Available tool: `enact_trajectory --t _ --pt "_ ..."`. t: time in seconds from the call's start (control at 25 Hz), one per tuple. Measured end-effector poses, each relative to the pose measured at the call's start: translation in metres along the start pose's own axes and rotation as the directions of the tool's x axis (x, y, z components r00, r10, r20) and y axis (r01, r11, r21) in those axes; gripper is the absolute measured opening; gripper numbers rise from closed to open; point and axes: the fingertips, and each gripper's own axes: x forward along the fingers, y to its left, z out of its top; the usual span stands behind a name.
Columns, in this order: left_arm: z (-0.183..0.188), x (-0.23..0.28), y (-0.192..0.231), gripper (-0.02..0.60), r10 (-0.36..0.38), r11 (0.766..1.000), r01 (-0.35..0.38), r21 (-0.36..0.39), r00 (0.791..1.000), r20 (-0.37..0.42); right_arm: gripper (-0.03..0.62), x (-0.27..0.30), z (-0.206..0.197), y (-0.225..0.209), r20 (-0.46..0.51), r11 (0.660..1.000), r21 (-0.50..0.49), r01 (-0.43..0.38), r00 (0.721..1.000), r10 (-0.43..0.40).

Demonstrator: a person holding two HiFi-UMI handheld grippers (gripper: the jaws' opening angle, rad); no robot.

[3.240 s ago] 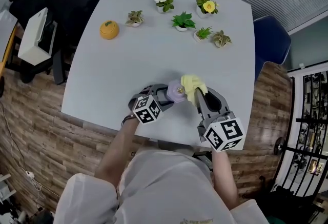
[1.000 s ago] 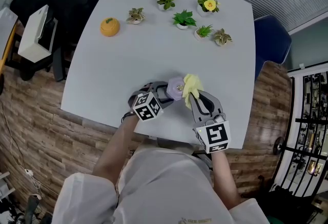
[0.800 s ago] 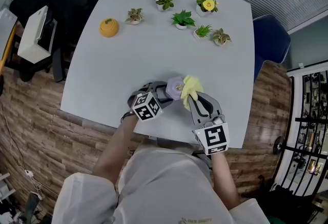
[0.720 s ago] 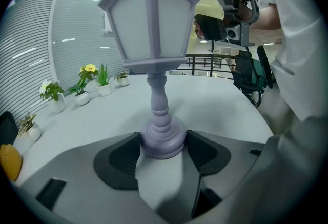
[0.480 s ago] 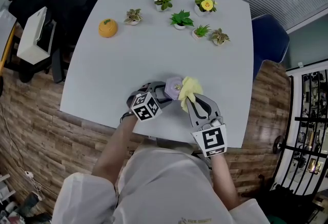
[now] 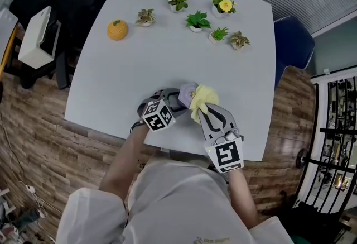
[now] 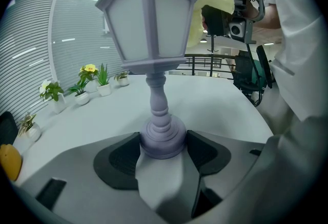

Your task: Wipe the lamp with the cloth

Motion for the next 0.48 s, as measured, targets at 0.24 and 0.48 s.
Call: enact_trajectory --t 0.24,0.48 --pt "-0.0001 -0.0002 -0.0006 0.296 -0.001 1.000 0.001 0.000 1.000 0.000 0.049 0.0004 0.0023 0.0046 -0.014 0.999 -0.035 -0.008 1.000 0.008" --pt "-0.0001 0.0001 -0.0013 0.296 -0.001 1.000 0.001 0.000 1.000 0.000 0.049 0.0002 0.0036 0.0084 -0.026 0.996 -0.086 -0.013 1.000 0.011"
